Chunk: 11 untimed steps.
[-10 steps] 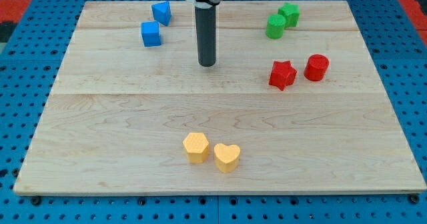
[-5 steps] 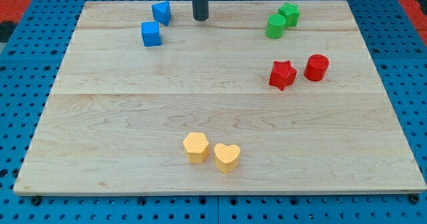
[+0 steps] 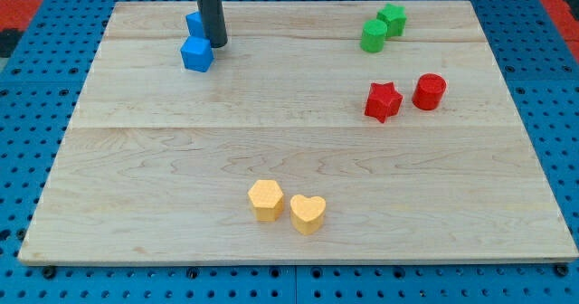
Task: Move the blue cube towards the bottom right side of the board
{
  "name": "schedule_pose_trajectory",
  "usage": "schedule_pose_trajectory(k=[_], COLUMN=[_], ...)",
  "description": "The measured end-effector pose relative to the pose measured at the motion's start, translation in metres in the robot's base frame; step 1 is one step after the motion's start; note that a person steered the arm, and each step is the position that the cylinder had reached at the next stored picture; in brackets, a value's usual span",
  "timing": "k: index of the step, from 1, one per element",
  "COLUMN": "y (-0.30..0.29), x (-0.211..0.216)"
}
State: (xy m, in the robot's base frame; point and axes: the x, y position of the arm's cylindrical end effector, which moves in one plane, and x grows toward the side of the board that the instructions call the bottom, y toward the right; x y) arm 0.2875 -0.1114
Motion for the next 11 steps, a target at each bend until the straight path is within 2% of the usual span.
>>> schedule_pose_trajectory(k=[1, 3, 4, 5, 6, 7, 8, 9, 10, 11], y=[-0.048, -0.029, -0.078, -0.048, 0.036, 0.069, 0.124, 0.211, 0.248, 0.183], x=[0.001, 0.083, 0.077, 0.117, 0.154, 0.164, 0.193, 0.237, 0.259, 0.222])
